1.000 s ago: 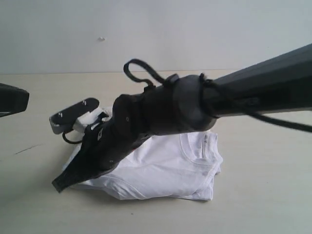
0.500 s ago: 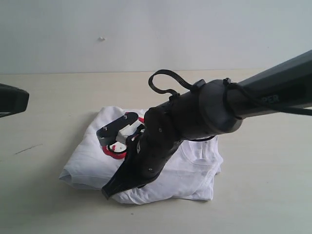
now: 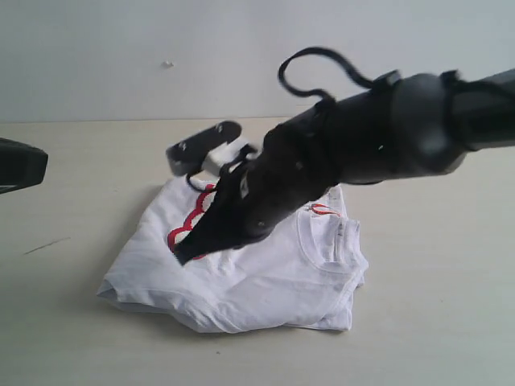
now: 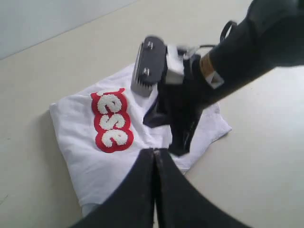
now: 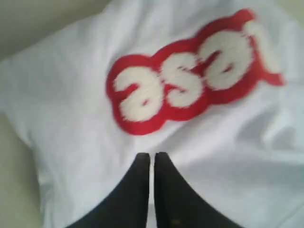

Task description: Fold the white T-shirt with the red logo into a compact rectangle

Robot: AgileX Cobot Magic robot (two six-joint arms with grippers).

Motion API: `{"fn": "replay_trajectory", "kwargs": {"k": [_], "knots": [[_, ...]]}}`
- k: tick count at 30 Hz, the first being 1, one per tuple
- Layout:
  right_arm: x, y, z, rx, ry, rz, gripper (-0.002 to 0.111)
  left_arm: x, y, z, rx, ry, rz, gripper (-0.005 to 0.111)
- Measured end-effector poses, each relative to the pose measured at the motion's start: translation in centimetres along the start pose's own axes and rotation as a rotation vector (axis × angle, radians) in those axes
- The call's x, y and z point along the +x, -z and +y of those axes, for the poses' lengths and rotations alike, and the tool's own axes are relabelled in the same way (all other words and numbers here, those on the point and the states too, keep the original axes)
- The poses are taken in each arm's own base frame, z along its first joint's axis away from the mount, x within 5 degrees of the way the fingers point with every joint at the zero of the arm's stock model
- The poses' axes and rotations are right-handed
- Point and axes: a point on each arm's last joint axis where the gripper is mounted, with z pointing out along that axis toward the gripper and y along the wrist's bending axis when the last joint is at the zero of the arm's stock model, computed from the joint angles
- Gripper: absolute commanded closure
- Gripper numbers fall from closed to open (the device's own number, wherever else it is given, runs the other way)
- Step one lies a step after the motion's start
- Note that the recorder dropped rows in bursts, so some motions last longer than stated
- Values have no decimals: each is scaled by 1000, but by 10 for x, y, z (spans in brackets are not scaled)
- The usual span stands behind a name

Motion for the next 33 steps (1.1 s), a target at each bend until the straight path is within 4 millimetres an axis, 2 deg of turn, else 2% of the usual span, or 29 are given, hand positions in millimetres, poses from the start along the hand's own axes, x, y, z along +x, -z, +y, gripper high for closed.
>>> {"fn": "replay_trajectory", "kwargs": {"k": [3, 5, 9, 16, 20, 24, 28, 33], "knots": [[-6, 14, -35, 59, -100, -34, 72, 0, 0, 0, 0, 0, 0, 107], [-4, 17, -59, 97, -163, -25, 66, 0, 0, 0, 0, 0, 0, 107], [6, 19, -105, 164, -291, 19, 65, 0, 0, 0, 0, 0, 0, 107], [40, 11, -149, 221, -422, 124, 65, 1, -1, 0, 0, 0, 6, 107], [56, 6, -158, 222, -464, 157, 65, 2, -1, 0, 0, 12, 8, 107], [67, -10, -154, 167, -482, 171, 65, 2, -1, 0, -1, 16, 8, 107], [71, -25, -150, 106, -475, 171, 65, 2, -1, 0, -1, 18, 8, 107], [69, -29, -149, 89, -471, 141, 66, 2, -1, 0, -2, 16, 8, 107]]}}
